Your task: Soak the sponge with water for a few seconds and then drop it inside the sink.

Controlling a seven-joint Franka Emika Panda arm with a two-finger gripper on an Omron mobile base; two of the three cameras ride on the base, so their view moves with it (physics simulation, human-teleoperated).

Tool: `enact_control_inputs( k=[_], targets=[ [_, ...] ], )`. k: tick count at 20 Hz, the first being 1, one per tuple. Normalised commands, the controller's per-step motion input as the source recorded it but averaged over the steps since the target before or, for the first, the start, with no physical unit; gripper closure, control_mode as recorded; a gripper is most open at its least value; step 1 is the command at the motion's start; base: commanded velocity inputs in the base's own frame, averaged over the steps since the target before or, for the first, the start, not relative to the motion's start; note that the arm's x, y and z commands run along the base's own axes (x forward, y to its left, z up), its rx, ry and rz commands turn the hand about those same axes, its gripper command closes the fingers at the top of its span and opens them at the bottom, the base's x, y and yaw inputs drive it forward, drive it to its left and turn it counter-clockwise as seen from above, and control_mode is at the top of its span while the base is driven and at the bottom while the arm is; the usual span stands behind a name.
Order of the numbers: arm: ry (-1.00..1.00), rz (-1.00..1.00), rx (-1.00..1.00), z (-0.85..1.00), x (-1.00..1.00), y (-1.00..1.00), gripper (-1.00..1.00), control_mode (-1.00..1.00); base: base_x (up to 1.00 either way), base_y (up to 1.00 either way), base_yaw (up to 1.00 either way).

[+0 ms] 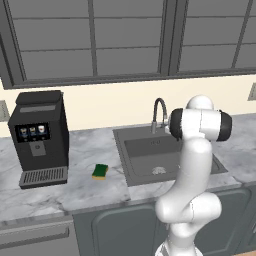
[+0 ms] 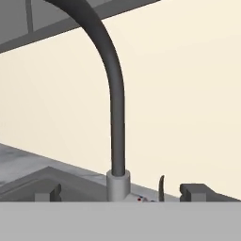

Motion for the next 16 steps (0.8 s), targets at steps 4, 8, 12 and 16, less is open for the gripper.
enact_control_inputs(
  k=[4, 8, 12, 16],
  targets=[
    [0.0, 0.0, 0.0, -0.11, 0.22, 0.0, -1.0, -1.0, 0.0, 0.0, 0.0],
    [0.0, 0.0, 0.0, -0.09, 0.27, 0.0, -1.0, -1.0, 0.0, 0.0, 0.0],
    [0.0, 0.0, 0.0, -0.12, 0.32, 0.0, -1.0, -1.0, 0.0, 0.0, 0.0],
    [0.0, 0.0, 0.0, -0.13, 0.25, -0.03, -1.0, -1.0, 0.0, 0.0, 0.0]
  ],
)
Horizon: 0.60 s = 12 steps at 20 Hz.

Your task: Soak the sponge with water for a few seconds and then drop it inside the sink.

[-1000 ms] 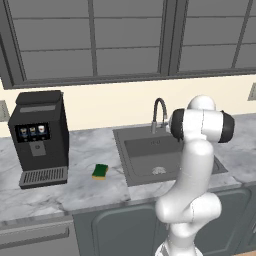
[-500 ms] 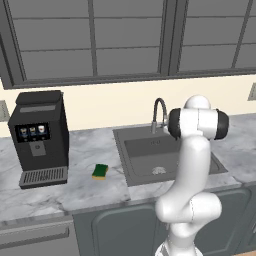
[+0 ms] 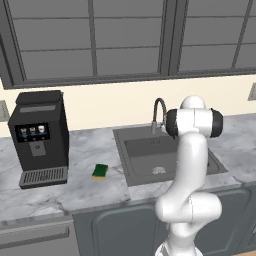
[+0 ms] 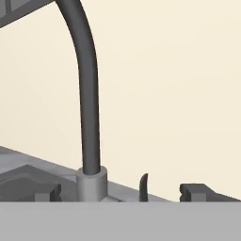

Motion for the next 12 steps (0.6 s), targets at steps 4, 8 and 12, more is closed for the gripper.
enact_control_inputs(
  k=[4, 8, 12],
  targets=[
    [0.0, 0.0, 0.0, -0.07, 0.24, -0.04, -1.0, -1.0, 0.0, 0.0, 0.0],
    [0.0, 0.0, 0.0, 0.0, 0.21, -0.06, -1.0, -1.0, 0.0, 0.0, 0.0],
    [0.0, 0.0, 0.0, 0.0, 0.14, -0.04, -1.0, -1.0, 0.0, 0.0, 0.0]
  ],
)
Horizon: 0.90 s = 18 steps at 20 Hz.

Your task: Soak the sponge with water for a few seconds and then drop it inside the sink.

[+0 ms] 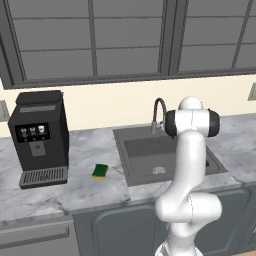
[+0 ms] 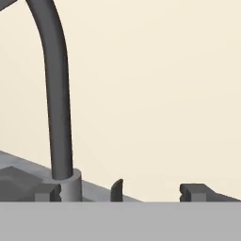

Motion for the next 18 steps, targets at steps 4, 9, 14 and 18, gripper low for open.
enact_control_inputs(
  k=[4, 9, 14, 18],
  targets=[
    [0.0, 0.0, 0.0, 0.0, 0.12, -0.01, -1.0, -1.0, 0.0, 0.0, 0.0],
    [0.0, 0.0, 0.0, -0.09, 0.16, 0.0, -1.0, -1.0, 0.0, 0.0, 0.0],
    [0.0, 0.0, 0.0, -0.16, 0.17, 0.0, -1.0, -1.0, 0.0, 0.0, 0.0],
    [0.0, 0.0, 0.0, -0.17, 0.19, 0.0, -1.0, -1.0, 0.0, 0.0, 0.0]
  ],
)
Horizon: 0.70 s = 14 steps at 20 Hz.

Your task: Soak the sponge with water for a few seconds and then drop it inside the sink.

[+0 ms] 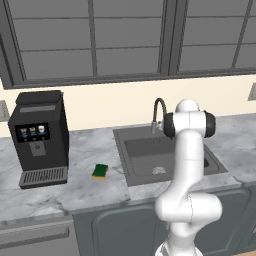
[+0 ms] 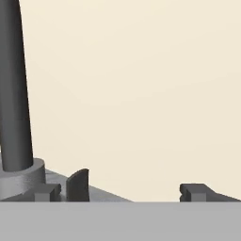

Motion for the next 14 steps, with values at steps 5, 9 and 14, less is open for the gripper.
enact_control_inputs(
  k=[5, 9, 14],
  targets=[
    [0.0, 0.0, 0.0, -0.14, 0.25, 0.0, -1.0, -1.0, 0.0, 0.0, 0.0],
    [0.0, 0.0, 0.0, -0.06, 0.28, 0.0, -1.0, -1.0, 0.0, 0.0, 0.0],
    [0.0, 0.0, 0.0, -0.08, 0.28, -0.07, -1.0, -1.0, 0.0, 0.0, 0.0]
  ],
)
